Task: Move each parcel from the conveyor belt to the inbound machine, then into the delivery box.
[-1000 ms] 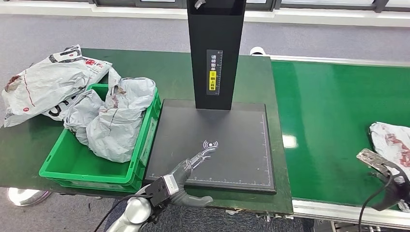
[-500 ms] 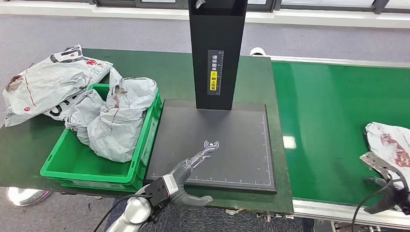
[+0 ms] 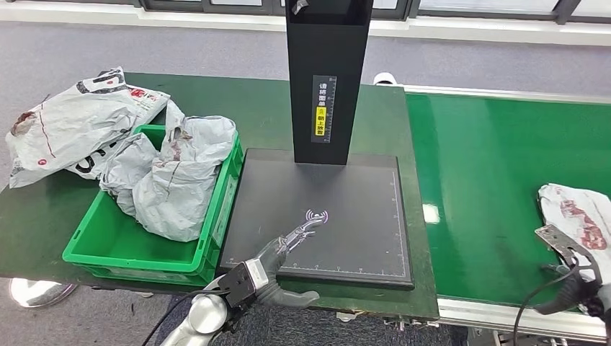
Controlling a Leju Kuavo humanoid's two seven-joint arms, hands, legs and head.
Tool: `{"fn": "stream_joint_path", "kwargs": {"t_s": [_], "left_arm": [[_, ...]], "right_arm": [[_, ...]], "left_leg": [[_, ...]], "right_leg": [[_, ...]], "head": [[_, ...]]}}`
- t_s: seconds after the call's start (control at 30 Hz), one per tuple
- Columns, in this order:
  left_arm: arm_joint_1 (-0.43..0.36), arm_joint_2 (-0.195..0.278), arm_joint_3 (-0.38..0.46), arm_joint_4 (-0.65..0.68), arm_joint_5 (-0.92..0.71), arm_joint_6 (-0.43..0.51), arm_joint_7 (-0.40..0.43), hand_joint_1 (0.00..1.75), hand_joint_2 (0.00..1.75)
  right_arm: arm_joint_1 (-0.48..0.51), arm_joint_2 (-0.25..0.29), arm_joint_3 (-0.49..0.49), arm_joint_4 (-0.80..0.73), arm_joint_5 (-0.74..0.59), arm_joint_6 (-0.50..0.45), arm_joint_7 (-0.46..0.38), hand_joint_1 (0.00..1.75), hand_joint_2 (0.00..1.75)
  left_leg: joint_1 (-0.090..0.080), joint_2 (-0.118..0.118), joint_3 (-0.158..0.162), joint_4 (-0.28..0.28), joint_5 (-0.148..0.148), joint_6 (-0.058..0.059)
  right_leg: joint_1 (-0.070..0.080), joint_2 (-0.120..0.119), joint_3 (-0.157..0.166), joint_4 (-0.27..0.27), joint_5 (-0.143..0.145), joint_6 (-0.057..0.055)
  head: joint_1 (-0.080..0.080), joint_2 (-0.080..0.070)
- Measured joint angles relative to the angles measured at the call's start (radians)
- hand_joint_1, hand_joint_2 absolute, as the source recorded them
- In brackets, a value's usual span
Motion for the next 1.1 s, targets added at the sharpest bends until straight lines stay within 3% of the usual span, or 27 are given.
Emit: {"fn": "stream_joint_path", "kwargs": {"t_s": [0.2,0.43,0.87,1.1], "left_arm": [[0.0,-0.005,0.0,0.005,0.0,0.008,0.002,0.0,1.75],[0.011,-0.008,0.002,-0.003,-0.007,0.022,0.012,0.0,1.75],[0.038,-0.014,0.021,-0.038,-0.015,0.03,0.025,0.0,1.75],[0.043,-0.017,0.023,-0.039,-0.015,0.036,0.026,0.0,1.75]], "right_arm": [[-0.017,-0.012,-0.002,-0.001,0.006,0.039,-0.094,0.0,1.75],[-0.083,-0.026,-0.004,-0.031,-0.043,0.001,-0.201,0.0,1.75],[-0.139,-0.027,-0.034,-0.064,-0.124,-0.15,-0.16,0.0,1.75],[-0.125,-0.024,-0.087,-0.063,-0.214,-0.18,-0.129,0.0,1.75]], "left_leg": [[-0.001,0.0,-0.001,0.0,0.0,0.0],[0.0,0.0,-0.001,0.0,0.0,0.0],[0.0,0.0,-0.003,0.0,0.0,0.0],[0.0,-0.001,-0.003,0.0,0.0,0.0]], "right_leg": [[-0.001,0.0,0.0,0.0,0.0,0.001],[0.0,0.001,-0.002,0.001,0.0,0.0],[0.0,0.0,-0.003,0.001,0.0,0.001],[0.0,0.0,-0.003,0.001,0.0,0.001]], "head": [[0.0,0.0],[0.0,0.0],[0.0,0.0],[0.0,0.0]]}}
